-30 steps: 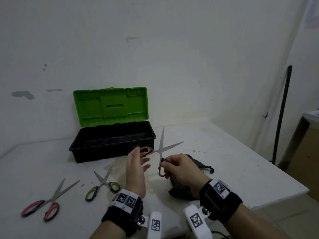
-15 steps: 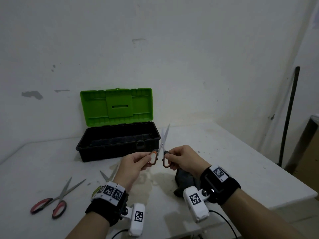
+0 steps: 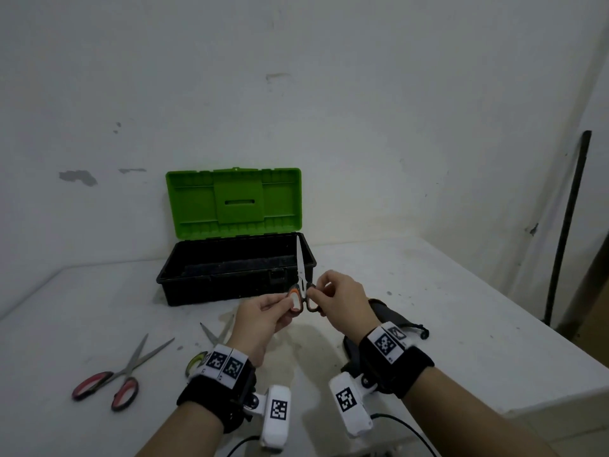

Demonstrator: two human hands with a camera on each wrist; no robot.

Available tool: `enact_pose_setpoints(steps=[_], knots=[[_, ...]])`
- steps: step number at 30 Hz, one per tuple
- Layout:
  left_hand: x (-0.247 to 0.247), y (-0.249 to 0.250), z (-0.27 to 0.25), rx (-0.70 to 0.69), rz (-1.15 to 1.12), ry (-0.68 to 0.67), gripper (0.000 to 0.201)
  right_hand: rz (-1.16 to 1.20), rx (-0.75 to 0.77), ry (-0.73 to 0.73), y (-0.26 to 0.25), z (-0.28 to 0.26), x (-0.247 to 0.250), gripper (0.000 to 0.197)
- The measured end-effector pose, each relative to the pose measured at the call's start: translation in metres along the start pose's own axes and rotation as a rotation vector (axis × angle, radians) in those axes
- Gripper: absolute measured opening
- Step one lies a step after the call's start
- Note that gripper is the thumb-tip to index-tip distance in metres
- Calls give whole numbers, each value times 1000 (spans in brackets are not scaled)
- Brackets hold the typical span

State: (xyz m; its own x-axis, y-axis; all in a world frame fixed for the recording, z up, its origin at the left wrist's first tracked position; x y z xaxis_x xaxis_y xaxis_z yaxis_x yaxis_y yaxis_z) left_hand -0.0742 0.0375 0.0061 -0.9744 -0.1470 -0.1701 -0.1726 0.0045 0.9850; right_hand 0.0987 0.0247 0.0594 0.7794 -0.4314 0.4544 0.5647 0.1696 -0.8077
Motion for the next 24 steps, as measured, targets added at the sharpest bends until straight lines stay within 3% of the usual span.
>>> enact_pose_setpoints(steps=[8,12,17,24], knots=[[11,36,22,-57,46,46,13,-183,189,31,-42,19,-26,52],[26,70,39,-145,152,39,14,-235,149,33,-58,49,-40,52],[87,110,97,-189,238,154,27,-317,57,38,-59,108,-48,51],[177,102,175,-179,504,303,31,-553,-21,-116,-40,154,-123,51]])
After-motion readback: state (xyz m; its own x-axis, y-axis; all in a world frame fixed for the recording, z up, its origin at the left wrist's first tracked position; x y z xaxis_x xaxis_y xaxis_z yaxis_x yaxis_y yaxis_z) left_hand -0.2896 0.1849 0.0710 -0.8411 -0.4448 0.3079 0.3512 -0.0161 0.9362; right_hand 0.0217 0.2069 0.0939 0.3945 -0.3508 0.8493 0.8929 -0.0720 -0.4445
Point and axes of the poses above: each hand's wrist, its own z-axis towards the middle knuckle, its own x-axis out of the back of the hand, y = z × x, the point moved 7 cm from there along z, towards the middle knuckle, and after that the axes turned 10 degrees about y, right-handed, at the moved point
